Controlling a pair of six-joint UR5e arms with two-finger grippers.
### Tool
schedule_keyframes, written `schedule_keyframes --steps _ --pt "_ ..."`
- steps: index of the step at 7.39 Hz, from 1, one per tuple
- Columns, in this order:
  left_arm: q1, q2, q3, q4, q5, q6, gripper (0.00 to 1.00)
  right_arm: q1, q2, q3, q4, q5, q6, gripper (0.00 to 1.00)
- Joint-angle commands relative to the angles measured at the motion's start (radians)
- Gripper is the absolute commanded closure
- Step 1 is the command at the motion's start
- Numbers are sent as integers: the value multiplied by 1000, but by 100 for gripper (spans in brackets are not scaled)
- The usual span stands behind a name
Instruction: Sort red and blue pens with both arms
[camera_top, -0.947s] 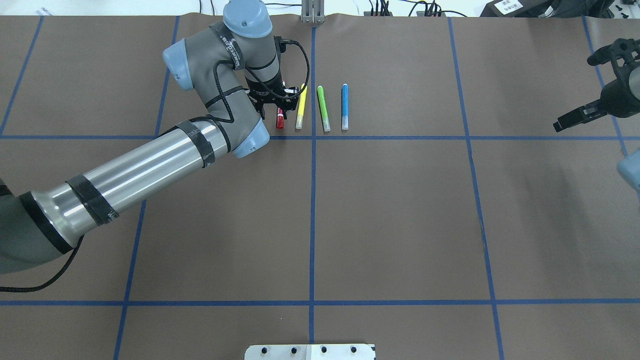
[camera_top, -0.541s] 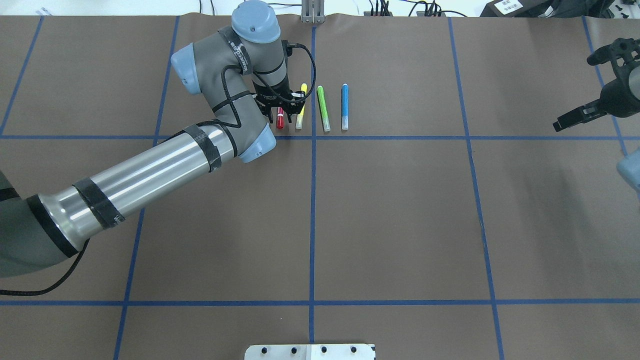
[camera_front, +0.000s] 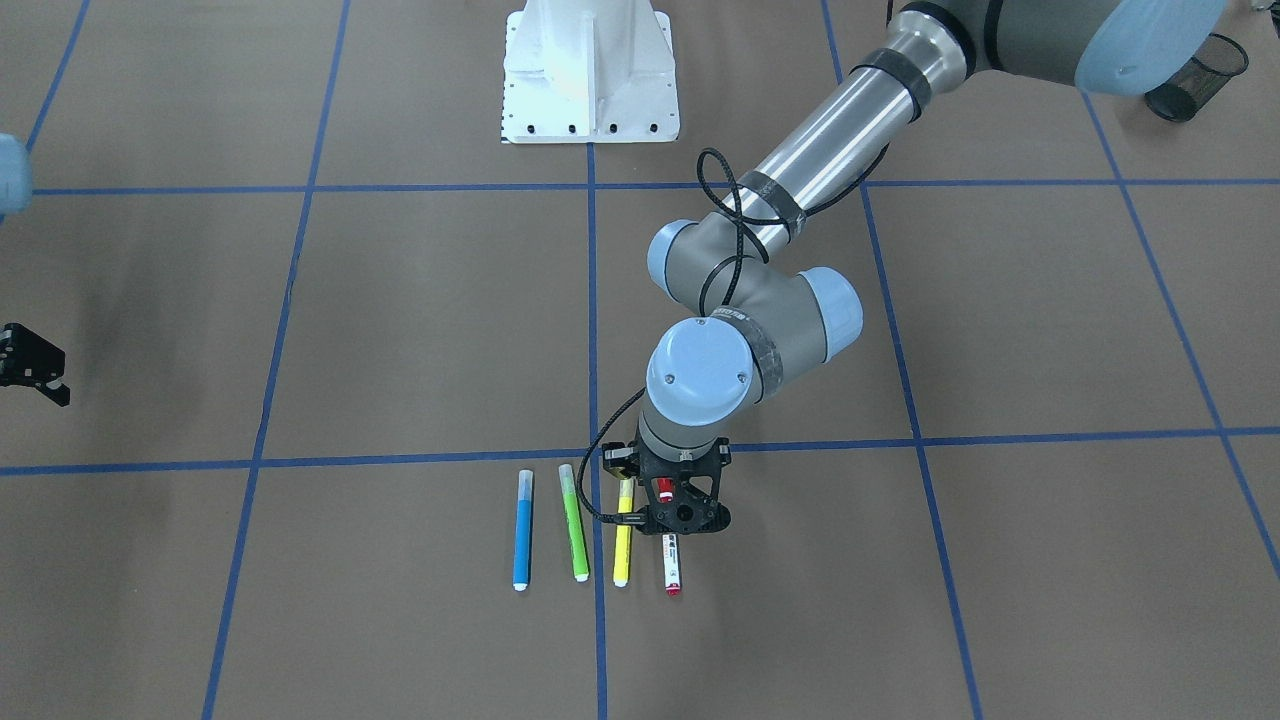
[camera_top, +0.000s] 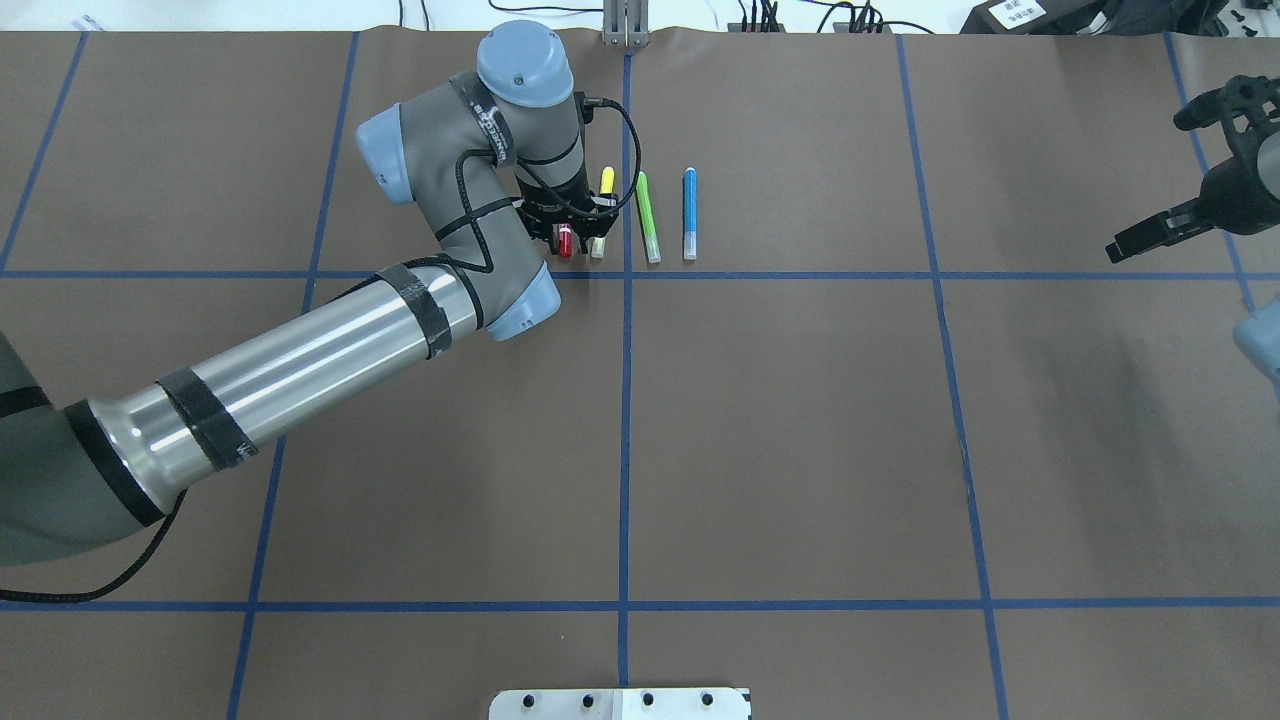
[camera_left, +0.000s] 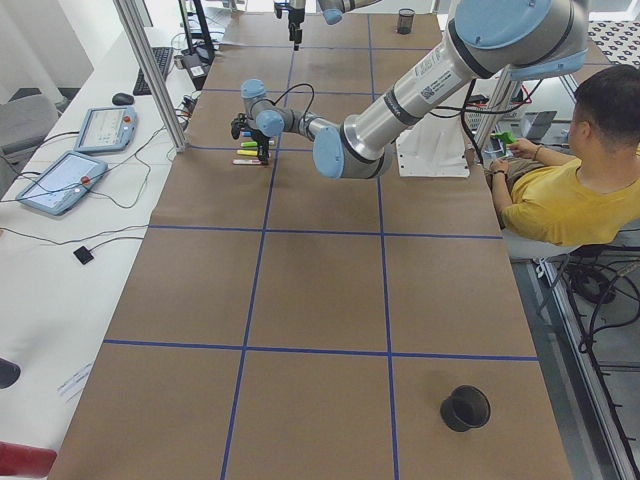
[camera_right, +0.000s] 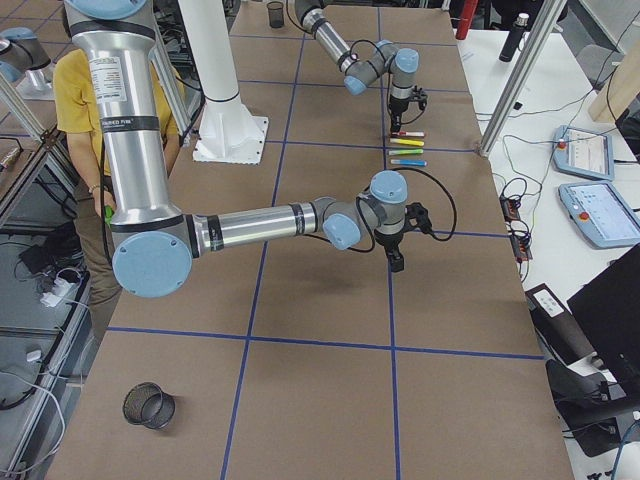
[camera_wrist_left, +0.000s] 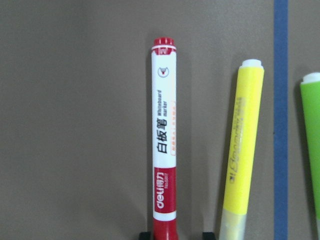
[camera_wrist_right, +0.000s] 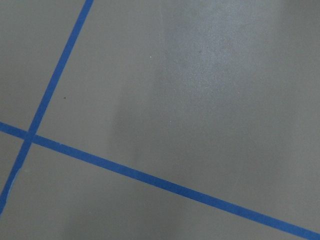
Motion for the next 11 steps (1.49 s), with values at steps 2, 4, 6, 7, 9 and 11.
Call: schedule_keyframes --steps 2,4,6,7,9,11 --pt "1 1 0 0 2 0 61 0 0 0 0 0 0 0" --pt "0 3 0 0 2 0 62 0 0 2 0 2 0 0" --pt "0 3 0 0 2 0 66 0 -2 0 0 2 0 0" --pt "0 3 0 0 4 0 66 0 -2 2 0 2 0 0" --pt "0 3 -1 1 4 0 72 0 0 2 0 2 0 0" --pt "0 3 -6 0 4 0 100 0 -2 2 0 2 0 0"
